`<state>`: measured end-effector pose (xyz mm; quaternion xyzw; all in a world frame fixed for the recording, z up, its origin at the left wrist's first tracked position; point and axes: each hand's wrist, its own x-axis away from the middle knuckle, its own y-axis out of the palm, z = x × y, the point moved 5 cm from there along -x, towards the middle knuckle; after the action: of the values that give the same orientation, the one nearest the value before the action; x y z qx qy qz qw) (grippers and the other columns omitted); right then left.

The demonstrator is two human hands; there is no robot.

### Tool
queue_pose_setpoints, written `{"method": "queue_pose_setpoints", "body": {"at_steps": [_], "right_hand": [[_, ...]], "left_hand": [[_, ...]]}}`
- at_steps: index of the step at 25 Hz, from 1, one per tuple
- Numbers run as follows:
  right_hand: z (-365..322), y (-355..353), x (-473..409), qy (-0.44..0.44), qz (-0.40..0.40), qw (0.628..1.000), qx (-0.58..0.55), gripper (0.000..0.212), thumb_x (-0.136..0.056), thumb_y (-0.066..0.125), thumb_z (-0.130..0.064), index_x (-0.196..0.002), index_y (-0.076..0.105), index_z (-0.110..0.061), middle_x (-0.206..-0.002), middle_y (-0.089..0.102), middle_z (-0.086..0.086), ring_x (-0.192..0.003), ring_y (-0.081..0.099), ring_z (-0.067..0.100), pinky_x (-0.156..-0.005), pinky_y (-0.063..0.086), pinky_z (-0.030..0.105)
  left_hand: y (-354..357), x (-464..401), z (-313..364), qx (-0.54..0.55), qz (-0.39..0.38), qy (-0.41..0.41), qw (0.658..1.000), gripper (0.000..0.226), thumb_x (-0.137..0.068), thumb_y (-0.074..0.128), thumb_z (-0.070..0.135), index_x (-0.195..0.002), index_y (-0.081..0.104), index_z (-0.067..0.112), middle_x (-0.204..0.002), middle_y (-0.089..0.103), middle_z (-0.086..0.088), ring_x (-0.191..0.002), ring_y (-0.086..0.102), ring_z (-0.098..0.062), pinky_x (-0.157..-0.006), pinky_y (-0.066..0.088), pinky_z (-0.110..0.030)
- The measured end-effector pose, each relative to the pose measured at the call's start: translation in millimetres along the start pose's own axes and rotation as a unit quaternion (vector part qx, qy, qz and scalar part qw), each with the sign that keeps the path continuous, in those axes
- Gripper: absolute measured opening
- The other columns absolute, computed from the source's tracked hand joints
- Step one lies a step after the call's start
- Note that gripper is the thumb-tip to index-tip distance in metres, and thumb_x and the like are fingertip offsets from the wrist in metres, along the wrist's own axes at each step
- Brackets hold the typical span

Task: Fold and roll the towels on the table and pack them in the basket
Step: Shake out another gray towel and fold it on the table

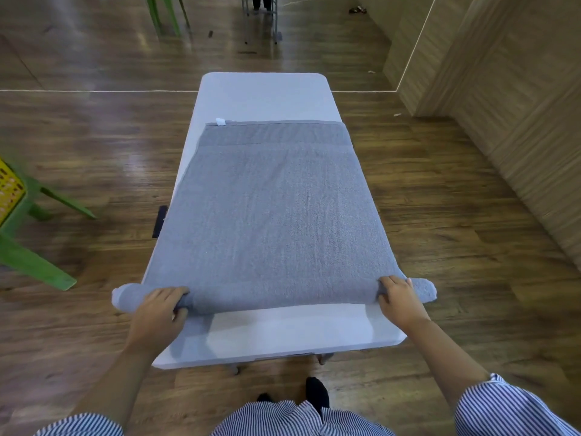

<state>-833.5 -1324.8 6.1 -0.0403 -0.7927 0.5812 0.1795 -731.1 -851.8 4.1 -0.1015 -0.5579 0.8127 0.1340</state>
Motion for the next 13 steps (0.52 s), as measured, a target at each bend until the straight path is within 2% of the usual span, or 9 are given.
{"method": "queue_pose_setpoints", "body": {"at_steps": [3,5,7,10,11,13], "right_hand": [[3,-1,0,0.009,-0.006,1.0,0.023,0.026,-0.087,0.044,-0.004,-0.11,0.057,-0.005,-0.106,0.059,0.008,-0.106,0.053,0.028,-0.115,0.009,0.045],[1,-1,0,0.009,-0.013,0.999,0.031,0.027,-0.087,0.044,-0.006,-0.111,0.055,-0.008,-0.106,0.057,0.006,-0.107,0.052,0.025,-0.115,0.006,0.046],[-1,0,3,0.015,-0.005,0.999,0.044,0.029,-0.084,0.047,-0.008,-0.113,0.052,-0.01,-0.108,0.055,0.003,-0.108,0.05,0.023,-0.113,0.01,0.05],[8,2,8,0.031,0.068,0.997,0.015,0.03,-0.075,0.052,-0.008,-0.104,0.054,-0.007,-0.101,0.052,0.005,-0.098,0.051,0.03,-0.1,0.029,0.057],[12,4,10,0.036,0.078,0.996,-0.006,0.025,-0.074,0.051,-0.007,-0.099,0.054,-0.005,-0.094,0.052,0.006,-0.093,0.051,0.032,-0.099,0.03,0.058],[15,8,9,0.041,0.062,0.997,-0.032,0.017,-0.078,0.052,-0.002,-0.095,0.055,-0.003,-0.088,0.053,0.006,-0.089,0.051,0.031,-0.106,0.022,0.058]], "left_hand": [[6,4,-2,0.05,-0.042,-0.034,0.997,0.035,-0.075,0.066,-0.004,-0.108,0.066,0.009,-0.099,0.069,-0.005,-0.091,0.064,-0.028,-0.079,0.051,-0.04],[4,5,1,0.061,-0.052,-0.057,0.995,0.032,-0.079,0.06,0.003,-0.109,0.062,0.012,-0.098,0.066,-0.002,-0.092,0.062,-0.025,-0.086,0.049,-0.041],[3,8,1,0.004,-0.02,-0.034,0.999,0.034,-0.077,0.052,0.018,-0.108,0.061,0.009,-0.102,0.065,-0.005,-0.095,0.061,-0.027,-0.099,0.042,-0.051],[6,15,-5,-0.056,0.013,-0.021,0.998,0.042,-0.072,0.048,0.029,-0.104,0.062,0.007,-0.103,0.064,-0.009,-0.094,0.06,-0.031,-0.098,0.038,-0.059],[6,18,-4,-0.063,0.01,-0.036,0.997,0.04,-0.072,0.05,0.027,-0.104,0.063,0.006,-0.1,0.066,-0.009,-0.092,0.062,-0.032,-0.099,0.036,-0.06],[5,21,1,-0.073,0.003,-0.048,0.996,0.04,-0.074,0.047,0.026,-0.103,0.067,0.006,-0.092,0.069,-0.009,-0.084,0.065,-0.032,-0.098,0.039,-0.059]]}}
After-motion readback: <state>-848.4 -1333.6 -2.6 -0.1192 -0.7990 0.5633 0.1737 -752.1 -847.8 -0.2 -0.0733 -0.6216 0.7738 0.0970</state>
